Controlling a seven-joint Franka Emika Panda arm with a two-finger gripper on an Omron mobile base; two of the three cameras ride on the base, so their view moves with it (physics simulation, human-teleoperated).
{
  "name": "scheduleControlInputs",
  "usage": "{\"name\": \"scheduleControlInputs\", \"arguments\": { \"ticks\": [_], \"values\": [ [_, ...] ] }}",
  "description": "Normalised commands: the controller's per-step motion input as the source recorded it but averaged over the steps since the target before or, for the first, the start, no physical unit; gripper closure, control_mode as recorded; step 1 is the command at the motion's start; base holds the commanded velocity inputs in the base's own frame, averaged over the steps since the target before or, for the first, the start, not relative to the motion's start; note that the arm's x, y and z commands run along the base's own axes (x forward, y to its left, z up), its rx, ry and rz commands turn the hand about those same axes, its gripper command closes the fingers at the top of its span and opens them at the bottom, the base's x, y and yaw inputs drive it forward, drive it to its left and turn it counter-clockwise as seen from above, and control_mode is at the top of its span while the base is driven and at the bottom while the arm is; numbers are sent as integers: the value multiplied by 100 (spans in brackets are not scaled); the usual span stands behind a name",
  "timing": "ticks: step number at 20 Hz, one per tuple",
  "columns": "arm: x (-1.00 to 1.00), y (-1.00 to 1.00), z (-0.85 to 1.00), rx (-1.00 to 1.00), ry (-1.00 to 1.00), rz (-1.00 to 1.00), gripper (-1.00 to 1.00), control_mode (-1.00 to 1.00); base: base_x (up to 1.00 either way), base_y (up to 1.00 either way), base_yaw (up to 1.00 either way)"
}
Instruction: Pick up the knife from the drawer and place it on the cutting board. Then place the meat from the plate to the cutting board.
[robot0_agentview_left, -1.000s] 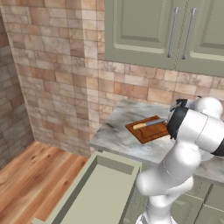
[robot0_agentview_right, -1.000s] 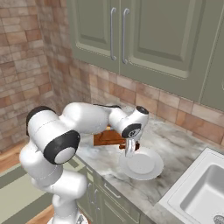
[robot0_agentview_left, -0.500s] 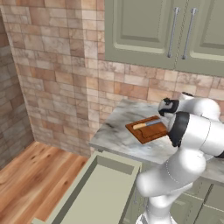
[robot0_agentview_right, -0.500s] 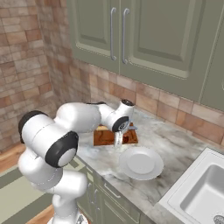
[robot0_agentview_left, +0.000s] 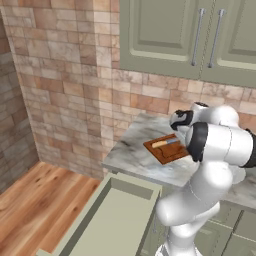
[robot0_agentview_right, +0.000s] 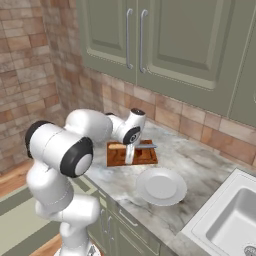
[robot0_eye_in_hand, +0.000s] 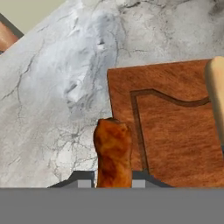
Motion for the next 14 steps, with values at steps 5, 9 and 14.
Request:
{"name": "scheduleControlInputs", "arguments": {
  "ticks": [5, 9, 14],
  "values": [
    [43, 0, -8, -1, 0, 5, 100, -100, 0, 0, 0],
    [37, 1, -28, -3, 0, 5, 100, -100, 0, 0, 0],
    [22, 8, -39, -4, 0, 5, 100, -100, 0, 0, 0]
  ]
}}
